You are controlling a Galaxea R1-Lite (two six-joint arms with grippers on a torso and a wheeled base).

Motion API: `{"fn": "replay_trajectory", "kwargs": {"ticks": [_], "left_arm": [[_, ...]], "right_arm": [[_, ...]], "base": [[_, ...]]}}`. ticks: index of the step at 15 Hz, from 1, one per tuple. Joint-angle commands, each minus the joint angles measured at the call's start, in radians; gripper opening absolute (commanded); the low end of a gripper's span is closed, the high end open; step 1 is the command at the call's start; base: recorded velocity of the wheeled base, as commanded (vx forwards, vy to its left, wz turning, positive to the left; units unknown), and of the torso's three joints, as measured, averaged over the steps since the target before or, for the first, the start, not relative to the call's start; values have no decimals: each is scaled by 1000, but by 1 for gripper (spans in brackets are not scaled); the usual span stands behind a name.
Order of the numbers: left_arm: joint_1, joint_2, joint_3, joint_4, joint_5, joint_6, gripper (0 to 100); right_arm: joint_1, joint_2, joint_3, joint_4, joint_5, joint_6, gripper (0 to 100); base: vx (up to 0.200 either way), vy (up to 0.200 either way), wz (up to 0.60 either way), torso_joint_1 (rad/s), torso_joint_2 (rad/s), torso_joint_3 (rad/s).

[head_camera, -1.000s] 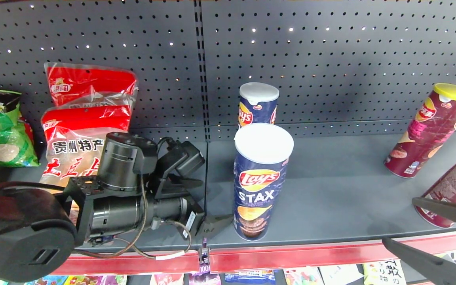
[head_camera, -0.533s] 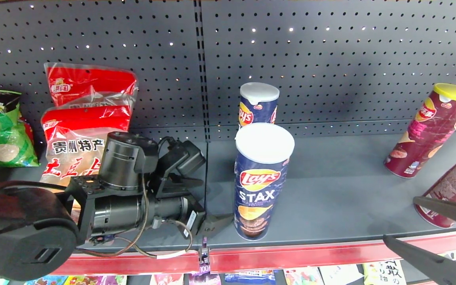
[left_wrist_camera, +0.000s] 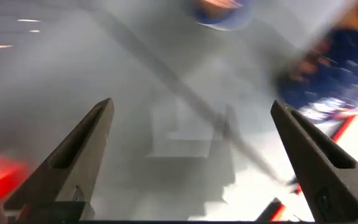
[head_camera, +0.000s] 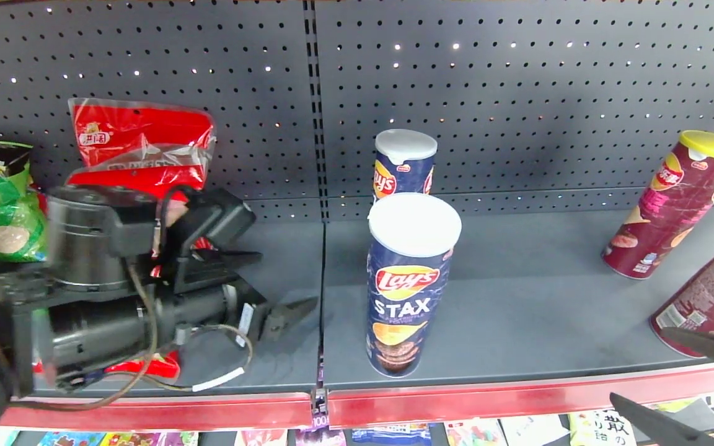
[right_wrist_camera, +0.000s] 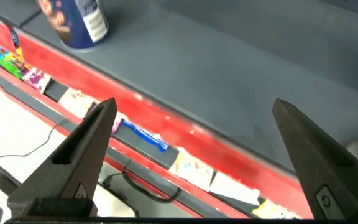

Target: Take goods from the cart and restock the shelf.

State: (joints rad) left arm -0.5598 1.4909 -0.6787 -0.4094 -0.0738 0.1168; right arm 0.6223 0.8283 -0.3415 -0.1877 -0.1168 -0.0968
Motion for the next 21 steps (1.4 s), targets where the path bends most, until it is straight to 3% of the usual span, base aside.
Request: {"fn": "replay_trajectory", "kwargs": {"ticks": [1, 3, 5, 6, 7, 9, 10, 12, 14, 15, 18, 20, 21], "left_arm": [[118, -437, 110, 142, 184, -6, 100], [167, -767, 165, 425, 204, -80, 100], [213, -1071, 163, 801, 206, -112, 100], [241, -1189, 169, 920, 207, -120, 100], [317, -1287, 174, 1043, 209, -123, 100], [534, -1380, 188, 1182, 207, -172, 100], [615, -1406, 222, 1189, 203, -177, 100], [618, -1416, 277, 1115, 195, -238, 100], [603, -1425, 381, 919, 132, -236, 100], [558, -1491, 521, 696, 98, -224, 100], [558, -1491, 544, 644, 128, -218, 100], [558, -1491, 545, 639, 206, -226, 100], [558, -1491, 547, 636, 210, -226, 100]], "right_arm": [[-36, -204, 99, 13, -47, -6, 100], [-118, -380, 145, 71, -95, -6, 100], [-236, -561, 107, 270, -101, -4, 100], [-305, -617, 84, 363, -101, 2, 100], [-388, -672, 78, 442, -99, 19, 100], [-516, -727, 87, 519, -99, 31, 100], [-540, -729, 91, 527, -99, 45, 100], [-543, -730, 127, 517, -95, 51, 100], [-541, -730, 179, 490, -80, 54, 100], [-543, -730, 205, 427, -58, 58, 100], [-543, -730, 272, 289, -50, 54, 100], [-543, -730, 306, 214, 72, 48, 100], [-543, -730, 322, 183, 120, 37, 100]], "base": [[0, 0, 0, 0, 0, 0], [0, 0, 0, 0, 0, 0], [0, 0, 0, 0, 0, 0], [0, 0, 0, 0, 0, 0], [0, 0, 0, 0, 0, 0], [0, 0, 0, 0, 0, 0], [0, 0, 0, 0, 0, 0], [0, 0, 0, 0, 0, 0], [0, 0, 0, 0, 0, 0], [0, 0, 0, 0, 0, 0], [0, 0, 0, 0, 0, 0], [0, 0, 0, 0, 0, 0], [0, 0, 0, 0, 0, 0]]}}
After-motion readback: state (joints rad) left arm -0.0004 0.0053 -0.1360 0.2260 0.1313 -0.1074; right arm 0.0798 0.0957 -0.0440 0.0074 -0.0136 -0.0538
